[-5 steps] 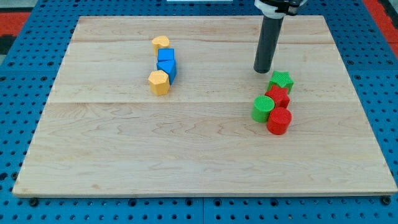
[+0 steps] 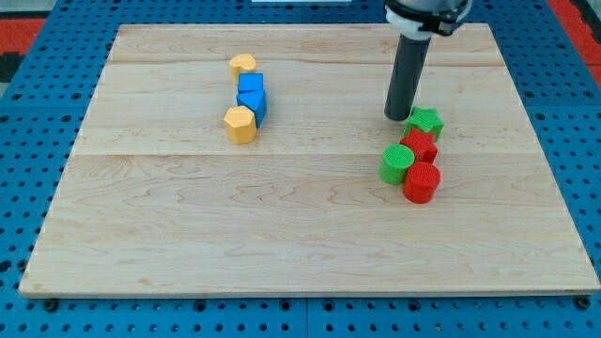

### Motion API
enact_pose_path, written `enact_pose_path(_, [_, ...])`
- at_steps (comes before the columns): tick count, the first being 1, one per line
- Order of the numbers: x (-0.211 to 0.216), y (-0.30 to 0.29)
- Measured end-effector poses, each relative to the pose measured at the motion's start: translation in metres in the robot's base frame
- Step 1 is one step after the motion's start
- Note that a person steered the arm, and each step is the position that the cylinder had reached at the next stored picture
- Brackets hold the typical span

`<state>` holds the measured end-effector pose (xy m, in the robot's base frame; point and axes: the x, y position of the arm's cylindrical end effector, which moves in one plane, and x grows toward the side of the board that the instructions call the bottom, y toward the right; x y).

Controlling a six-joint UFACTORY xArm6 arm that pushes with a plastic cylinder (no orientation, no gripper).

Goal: Push the red and green group of blocks towards the bottom center

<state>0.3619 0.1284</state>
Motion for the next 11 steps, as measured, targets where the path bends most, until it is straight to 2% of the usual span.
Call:
enact_pose_path(1, [-0.013,0.056])
enact_pose_path(2, [0.028,0.035])
enact_pose_path(3, [0.049,0.004])
enact_pose_path(4, [0.129,-0.005])
enact_pose_path(5, [0.146,0.001])
enact_pose_path(7, [0.099,0.023])
enact_pose_path(8, [0.074,-0.026])
enact_pose_path(9, [0.076,-0.069])
enact_pose_path(10, [0.110,-0.093])
enact_pose_path(11, [0.119,-0.100])
